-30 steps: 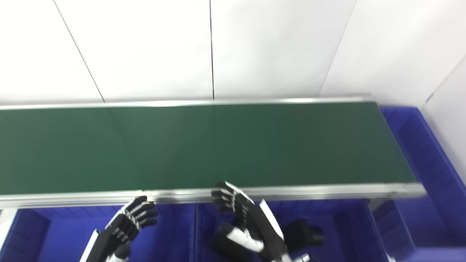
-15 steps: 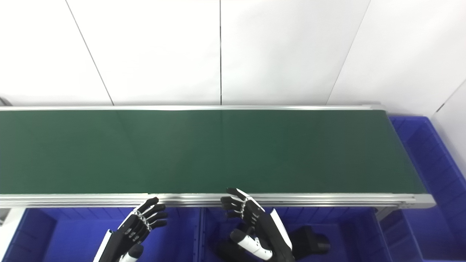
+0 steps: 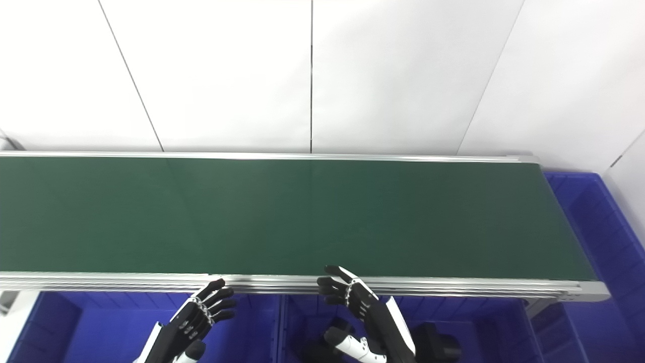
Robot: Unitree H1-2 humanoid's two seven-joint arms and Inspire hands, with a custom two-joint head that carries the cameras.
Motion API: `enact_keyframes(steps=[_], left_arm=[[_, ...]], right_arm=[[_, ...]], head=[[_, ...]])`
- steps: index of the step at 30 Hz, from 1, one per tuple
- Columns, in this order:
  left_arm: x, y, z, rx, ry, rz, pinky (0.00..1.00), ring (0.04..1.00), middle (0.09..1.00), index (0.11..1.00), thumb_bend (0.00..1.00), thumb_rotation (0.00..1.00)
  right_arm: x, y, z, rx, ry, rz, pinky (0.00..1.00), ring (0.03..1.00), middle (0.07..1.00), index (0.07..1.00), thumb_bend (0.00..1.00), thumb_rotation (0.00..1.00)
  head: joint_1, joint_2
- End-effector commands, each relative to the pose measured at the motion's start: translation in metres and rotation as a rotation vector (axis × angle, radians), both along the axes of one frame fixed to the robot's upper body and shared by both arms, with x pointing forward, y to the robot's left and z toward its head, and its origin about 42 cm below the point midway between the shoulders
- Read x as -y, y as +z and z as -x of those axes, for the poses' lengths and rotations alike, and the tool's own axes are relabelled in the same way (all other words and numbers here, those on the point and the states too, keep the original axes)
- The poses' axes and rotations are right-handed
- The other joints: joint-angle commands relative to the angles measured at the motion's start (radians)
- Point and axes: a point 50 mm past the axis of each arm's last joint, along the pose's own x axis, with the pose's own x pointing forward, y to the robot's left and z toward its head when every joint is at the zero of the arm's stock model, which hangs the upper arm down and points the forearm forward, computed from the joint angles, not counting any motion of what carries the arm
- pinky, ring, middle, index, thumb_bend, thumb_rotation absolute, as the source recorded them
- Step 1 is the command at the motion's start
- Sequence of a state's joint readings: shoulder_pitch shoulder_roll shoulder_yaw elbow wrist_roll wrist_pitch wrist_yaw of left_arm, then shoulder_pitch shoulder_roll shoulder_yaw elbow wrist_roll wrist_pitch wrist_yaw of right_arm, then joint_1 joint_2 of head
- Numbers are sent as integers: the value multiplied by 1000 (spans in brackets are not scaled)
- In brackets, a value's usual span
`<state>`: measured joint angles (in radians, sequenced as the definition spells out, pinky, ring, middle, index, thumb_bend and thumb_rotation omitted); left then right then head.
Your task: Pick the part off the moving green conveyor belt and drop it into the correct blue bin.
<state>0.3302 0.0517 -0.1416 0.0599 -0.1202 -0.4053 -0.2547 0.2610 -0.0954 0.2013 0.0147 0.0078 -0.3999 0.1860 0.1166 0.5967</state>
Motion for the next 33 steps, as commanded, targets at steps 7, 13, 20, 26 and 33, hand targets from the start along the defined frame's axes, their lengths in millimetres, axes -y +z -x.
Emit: enact_keyframes(steps=[7,13,20,26,33], left_arm=[[8,12,-10,56,15,5,764,794,831,865,862,701],[10,22,-16,67,10,1,759,794,831,870,829,710],[11,28,-19,68,11,6,744,784,822,860,833,705],[11,29,-19,66,14,3,742,783,818,857,841,705],[11,34,-19,58,20,6,746,786,825,856,833,690]], right_arm=[[3,18,-6,90,16,15,717,766,793,846,742,581],[5,24,-7,91,9,28,726,769,797,849,737,567],[6,27,-9,93,3,40,711,767,796,845,740,567],[7,29,-9,88,-2,42,706,764,791,840,742,559],[6,34,-10,87,-1,41,711,760,786,838,742,552]], head=[[-1,62],[-5,101],[-8,123],[-5,131],[0,162]])
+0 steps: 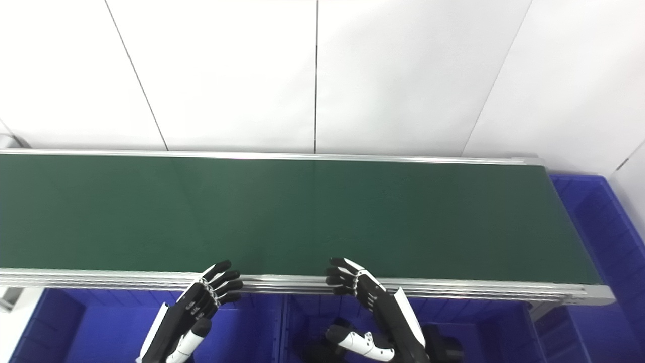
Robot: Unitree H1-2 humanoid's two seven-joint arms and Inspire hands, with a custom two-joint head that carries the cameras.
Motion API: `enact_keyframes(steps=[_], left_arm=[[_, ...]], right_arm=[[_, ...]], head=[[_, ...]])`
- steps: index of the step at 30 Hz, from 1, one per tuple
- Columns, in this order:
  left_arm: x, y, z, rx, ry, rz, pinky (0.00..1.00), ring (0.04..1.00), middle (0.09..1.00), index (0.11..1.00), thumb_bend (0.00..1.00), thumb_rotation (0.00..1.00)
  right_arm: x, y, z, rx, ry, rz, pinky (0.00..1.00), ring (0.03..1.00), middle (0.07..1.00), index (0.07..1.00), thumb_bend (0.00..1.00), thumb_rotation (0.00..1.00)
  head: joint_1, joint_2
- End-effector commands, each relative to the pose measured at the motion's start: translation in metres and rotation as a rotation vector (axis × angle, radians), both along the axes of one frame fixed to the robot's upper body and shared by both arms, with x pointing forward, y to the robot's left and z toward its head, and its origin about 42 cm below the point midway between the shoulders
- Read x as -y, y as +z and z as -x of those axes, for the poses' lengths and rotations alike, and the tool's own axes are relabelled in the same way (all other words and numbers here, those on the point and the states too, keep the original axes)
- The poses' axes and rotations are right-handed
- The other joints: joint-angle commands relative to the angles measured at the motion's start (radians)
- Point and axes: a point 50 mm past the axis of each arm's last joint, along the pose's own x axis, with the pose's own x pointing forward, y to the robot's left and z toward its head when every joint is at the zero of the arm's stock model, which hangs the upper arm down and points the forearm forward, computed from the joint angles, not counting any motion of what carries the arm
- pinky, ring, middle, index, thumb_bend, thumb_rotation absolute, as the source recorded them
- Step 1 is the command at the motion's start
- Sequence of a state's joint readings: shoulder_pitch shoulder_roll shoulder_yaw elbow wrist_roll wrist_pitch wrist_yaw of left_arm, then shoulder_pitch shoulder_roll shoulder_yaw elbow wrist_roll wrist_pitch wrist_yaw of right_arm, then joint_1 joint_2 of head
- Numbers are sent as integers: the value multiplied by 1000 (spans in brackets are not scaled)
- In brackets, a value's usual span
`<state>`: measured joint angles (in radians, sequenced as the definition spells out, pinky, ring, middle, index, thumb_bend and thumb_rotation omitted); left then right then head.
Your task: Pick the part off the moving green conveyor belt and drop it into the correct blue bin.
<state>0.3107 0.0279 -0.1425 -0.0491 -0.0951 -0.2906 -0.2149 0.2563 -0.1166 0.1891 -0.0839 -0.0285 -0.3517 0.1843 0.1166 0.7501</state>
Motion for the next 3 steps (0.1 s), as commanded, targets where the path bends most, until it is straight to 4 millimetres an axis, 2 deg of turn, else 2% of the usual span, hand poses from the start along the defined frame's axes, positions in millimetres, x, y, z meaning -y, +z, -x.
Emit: enact_keyframes(steps=[1,3], left_arm=[[1,10,-3,46,-3,-1,745,786,826,855,833,689],[0,11,-3,48,-6,-4,744,787,829,858,828,694]], right_arm=[[-1,11,-4,26,-7,-12,712,760,785,837,744,552],[-2,13,-3,23,-9,-14,713,760,786,836,750,550]], head=[[0,9],[-1,13]])
